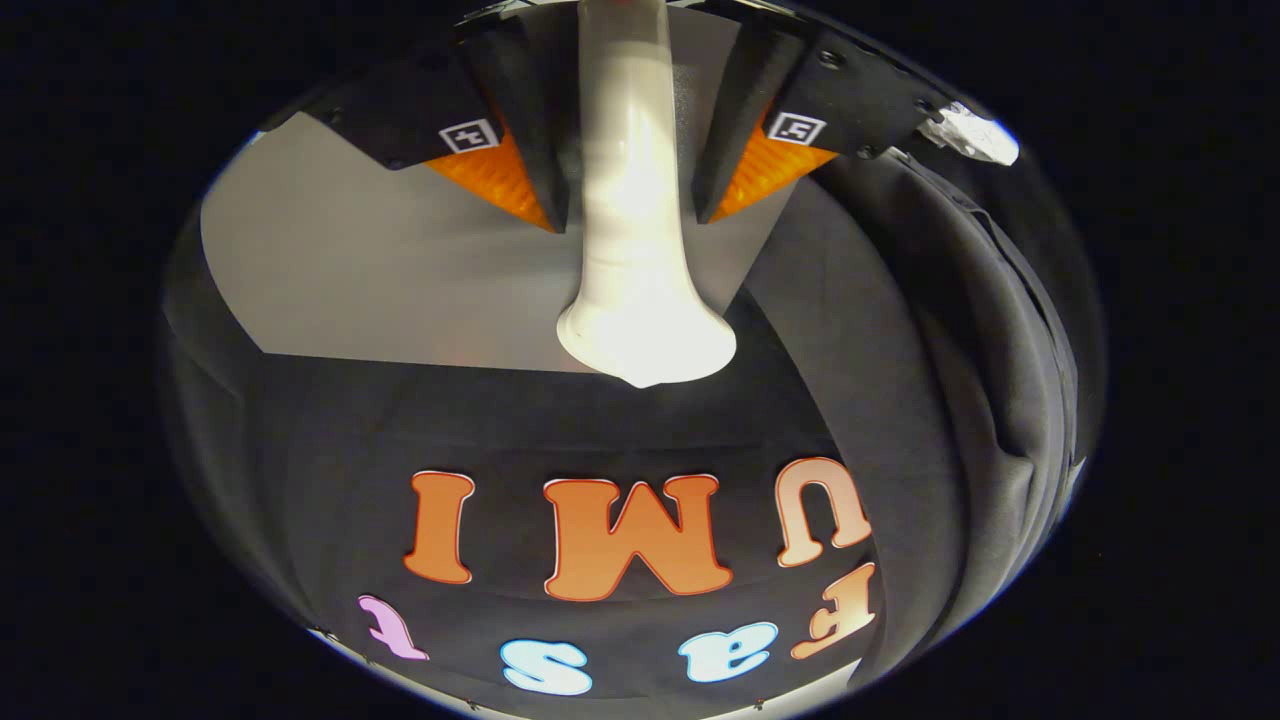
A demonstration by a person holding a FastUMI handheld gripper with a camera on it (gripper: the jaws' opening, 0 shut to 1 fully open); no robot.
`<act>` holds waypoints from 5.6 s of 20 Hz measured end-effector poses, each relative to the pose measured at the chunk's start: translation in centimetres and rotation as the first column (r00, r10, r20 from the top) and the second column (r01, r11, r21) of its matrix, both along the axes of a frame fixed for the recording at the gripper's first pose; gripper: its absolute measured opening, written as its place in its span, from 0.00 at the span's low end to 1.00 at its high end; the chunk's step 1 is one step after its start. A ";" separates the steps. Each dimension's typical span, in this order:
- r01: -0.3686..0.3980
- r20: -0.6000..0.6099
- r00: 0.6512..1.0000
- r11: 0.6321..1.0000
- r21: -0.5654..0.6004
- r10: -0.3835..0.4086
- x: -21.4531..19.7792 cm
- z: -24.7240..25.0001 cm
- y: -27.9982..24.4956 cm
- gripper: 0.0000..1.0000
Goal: Iron the clothes twice with a garment steamer, once on the left side and once on the right side.
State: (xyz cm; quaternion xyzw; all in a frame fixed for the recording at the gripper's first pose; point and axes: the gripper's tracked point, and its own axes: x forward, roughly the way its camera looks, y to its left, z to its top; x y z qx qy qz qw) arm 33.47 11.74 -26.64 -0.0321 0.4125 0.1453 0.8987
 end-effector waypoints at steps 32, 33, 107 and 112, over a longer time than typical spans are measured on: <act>0.150 0.532 0.823 0.979 0.136 -0.200 -15.1 14.8 1.2 0.41; 0.137 0.545 0.816 0.981 0.139 -0.192 -15.6 15.3 1.9 0.41; -0.044 0.353 0.934 0.999 -0.026 0.051 -24.4 -2.6 15.0 0.41; -0.115 0.476 0.875 0.993 0.029 0.088 -24.4 5.4 18.0 0.41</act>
